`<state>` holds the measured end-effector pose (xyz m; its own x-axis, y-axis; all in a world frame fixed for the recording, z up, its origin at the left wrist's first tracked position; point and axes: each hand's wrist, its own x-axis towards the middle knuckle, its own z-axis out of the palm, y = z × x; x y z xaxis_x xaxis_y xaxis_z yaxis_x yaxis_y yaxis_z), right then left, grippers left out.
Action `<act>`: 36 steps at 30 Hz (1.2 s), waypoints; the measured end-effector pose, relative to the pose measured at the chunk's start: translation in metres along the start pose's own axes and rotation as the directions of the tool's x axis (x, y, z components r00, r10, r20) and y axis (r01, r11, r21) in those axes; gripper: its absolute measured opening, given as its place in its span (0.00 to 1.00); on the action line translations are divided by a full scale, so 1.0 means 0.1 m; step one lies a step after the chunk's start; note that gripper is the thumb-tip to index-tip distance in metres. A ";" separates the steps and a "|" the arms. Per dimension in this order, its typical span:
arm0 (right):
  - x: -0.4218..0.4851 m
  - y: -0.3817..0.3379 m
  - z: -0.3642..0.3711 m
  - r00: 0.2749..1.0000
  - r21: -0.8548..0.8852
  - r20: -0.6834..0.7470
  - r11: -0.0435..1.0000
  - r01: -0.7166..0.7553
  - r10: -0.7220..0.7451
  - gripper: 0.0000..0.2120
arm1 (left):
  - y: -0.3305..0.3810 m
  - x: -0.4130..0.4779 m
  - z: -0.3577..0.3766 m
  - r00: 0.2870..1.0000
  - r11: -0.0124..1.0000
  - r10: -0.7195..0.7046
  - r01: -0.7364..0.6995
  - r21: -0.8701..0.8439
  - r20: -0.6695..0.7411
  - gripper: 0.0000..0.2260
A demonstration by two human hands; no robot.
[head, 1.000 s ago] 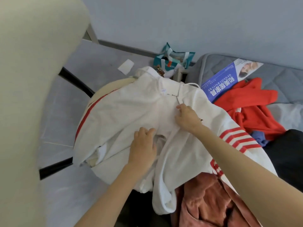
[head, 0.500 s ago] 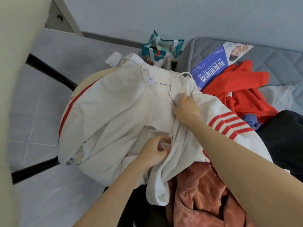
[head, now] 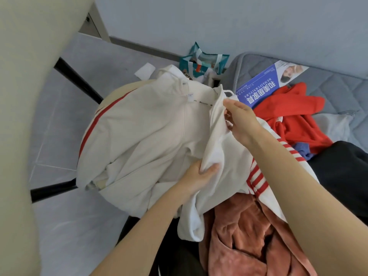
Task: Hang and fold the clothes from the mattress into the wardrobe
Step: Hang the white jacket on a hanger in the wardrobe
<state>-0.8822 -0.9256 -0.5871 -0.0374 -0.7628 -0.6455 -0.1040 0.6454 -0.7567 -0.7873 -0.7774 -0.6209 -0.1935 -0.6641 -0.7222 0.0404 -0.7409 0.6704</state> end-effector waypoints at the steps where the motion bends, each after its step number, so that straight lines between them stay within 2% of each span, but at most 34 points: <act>1: -0.01 0.01 0.00 1.000 0.001 -0.005 1.000 -0.007 0.007 0.11 | 0.00 -0.03 -0.03 1.000 1.000 0.002 -0.002 -0.020 -0.017 0.12; 2: -0.02 0.02 0.00 1.000 0.002 -0.010 1.000 -0.014 0.014 0.11 | 0.00 -0.07 -0.07 0.999 1.000 0.012 -0.013 -0.025 -0.034 0.10; 5: -0.02 0.03 0.05 1.000 -0.028 -0.017 1.000 -0.015 0.015 0.09 | 0.02 -0.19 -0.33 0.998 0.996 0.055 -0.057 -0.072 -0.039 0.17; 6: -0.03 0.04 0.10 1.000 -0.031 -0.022 0.999 -0.007 0.006 0.09 | 0.03 -0.24 -0.43 0.994 0.995 0.066 -0.072 -0.066 -0.084 0.17; 8: -0.01 0.08 0.21 0.999 -0.081 -0.036 0.997 0.002 -0.005 0.07 | -0.01 -0.32 -0.62 0.946 0.992 0.122 -0.105 0.072 -0.299 0.14; 10: 0.02 0.17 0.33 0.999 -0.272 -0.041 0.962 0.015 -0.027 0.04 | -0.13 -0.35 -0.77 0.870 0.952 0.170 -0.024 0.306 -0.462 0.16; 11: 0.05 0.23 0.39 0.998 -0.404 -0.017 0.913 0.049 -0.061 0.04 | -0.22 -0.35 -0.82 0.861 0.922 0.147 0.058 0.383 -0.486 0.16; 12: 0.07 0.32 0.43 0.995 -0.547 0.041 0.831 0.098 -0.091 0.09 | -0.30 -0.33 -0.86 0.877 0.887 0.078 0.156 0.435 -0.474 0.15; 14: 0.10 0.51 0.50 0.983 -0.813 0.177 0.558 0.168 -0.038 0.23 | -0.48 -0.28 -0.89 0.915 0.787 -0.106 0.316 0.530 -0.388 0.16; 16: 0.08 0.67 0.54 0.980 -0.940 0.176 0.312 0.141 0.087 0.29 | -0.57 -0.24 -0.89 0.934 0.724 -0.191 0.342 0.599 -0.301 0.19; 18: 0.02 0.76 0.52 0.978 -0.977 0.096 0.208 0.057 0.183 0.30 | -0.59 -0.21 -0.87 0.939 0.719 -0.197 0.335 0.610 -0.283 0.23; 21: -0.13 0.81 0.43 0.982 -0.989 0.109 0.115 0.092 0.152 0.30 | -0.55 -0.24 -0.83 0.915 0.697 -0.098 0.344 0.629 -0.392 0.25; 22: -0.18 0.80 0.40 0.980 -0.985 0.145 0.116 0.130 0.135 0.30 | -0.51 -0.26 -0.83 0.908 0.683 -0.027 0.322 0.656 -0.418 0.24; 24: -0.29 0.74 0.33 0.977 -0.961 0.199 0.213 0.179 0.075 0.27 | -0.44 -0.31 -0.85 0.908 0.697 0.087 0.238 0.676 -0.409 0.22; 26: -0.44 0.68 0.26 0.975 -0.912 0.219 0.346 0.221 -0.044 0.24 | -0.33 -0.36 -0.86 0.925 0.747 0.113 0.161 0.645 -0.362 0.22; 28: -0.65 0.58 0.21 0.964 -0.863 0.231 0.429 0.267 -0.134 0.21 | -0.21 -0.43 -0.85 0.944 0.777 0.107 0.116 0.618 -0.312 0.22; 32: -1.14 0.43 0.13 0.940 -0.800 0.260 0.496 0.339 -0.223 0.18 | 0.02 -0.69 -0.73 0.954 0.777 0.167 0.028 0.629 -0.249 0.21; 36: -1.71 0.42 0.00 0.907 -0.733 0.291 0.538 0.415 -0.303 0.17 | 0.11 -1.18 -0.55 0.931 0.811 0.257 -0.063 0.582 -0.259 0.19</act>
<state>-0.8806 -0.7678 -0.5081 0.2869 -0.8764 -0.3867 -0.8004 0.0025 -0.5994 -0.7106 -0.7131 -0.5375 0.0840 -0.8350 -0.5438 -0.5253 -0.5009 0.6879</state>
